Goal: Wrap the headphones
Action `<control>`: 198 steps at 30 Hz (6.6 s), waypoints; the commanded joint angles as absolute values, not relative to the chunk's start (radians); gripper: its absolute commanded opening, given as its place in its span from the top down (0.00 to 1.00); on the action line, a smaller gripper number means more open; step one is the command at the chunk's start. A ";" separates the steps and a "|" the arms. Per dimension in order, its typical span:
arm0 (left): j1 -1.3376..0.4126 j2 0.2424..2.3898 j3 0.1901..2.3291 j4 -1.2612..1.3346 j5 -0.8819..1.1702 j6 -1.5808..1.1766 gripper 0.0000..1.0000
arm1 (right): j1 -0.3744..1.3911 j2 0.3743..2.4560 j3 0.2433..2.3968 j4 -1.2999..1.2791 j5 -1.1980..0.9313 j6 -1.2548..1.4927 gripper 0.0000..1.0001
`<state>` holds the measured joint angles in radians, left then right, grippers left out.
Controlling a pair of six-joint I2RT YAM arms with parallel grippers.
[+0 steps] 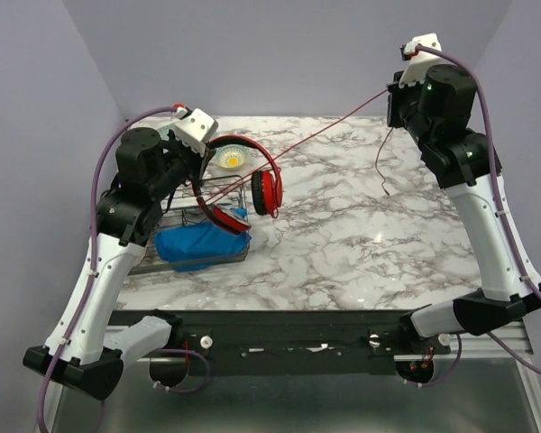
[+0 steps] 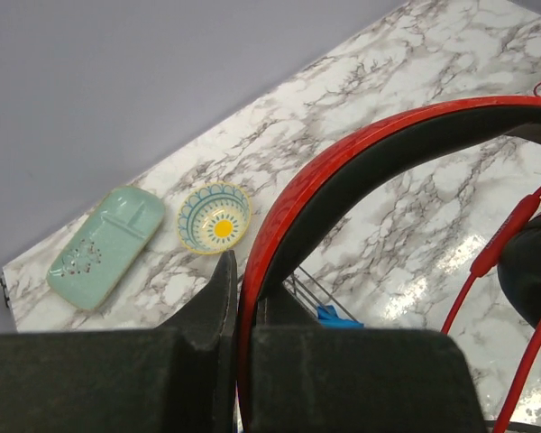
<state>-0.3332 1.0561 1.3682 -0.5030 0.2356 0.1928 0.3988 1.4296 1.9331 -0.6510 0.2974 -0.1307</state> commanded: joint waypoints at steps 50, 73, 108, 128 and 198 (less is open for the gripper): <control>-0.245 1.278 2.105 -0.508 0.365 -0.586 1.00 | 0.790 1.559 1.126 0.282 -0.348 0.193 0.44; -0.245 1.273 2.138 -0.509 0.405 -0.586 1.00 | 0.813 1.503 0.912 0.328 -0.251 0.137 0.28; -0.054 1.400 2.151 -0.520 0.108 -0.730 1.00 | 1.067 1.677 1.276 -0.163 -0.158 0.020 0.99; -0.063 1.537 1.827 -0.013 -0.489 0.091 1.00 | 1.434 1.490 1.618 -0.646 0.101 -0.086 0.99; -0.442 1.256 1.948 -0.539 0.215 -0.399 1.00 | 0.675 1.451 1.200 0.414 -0.568 0.403 0.67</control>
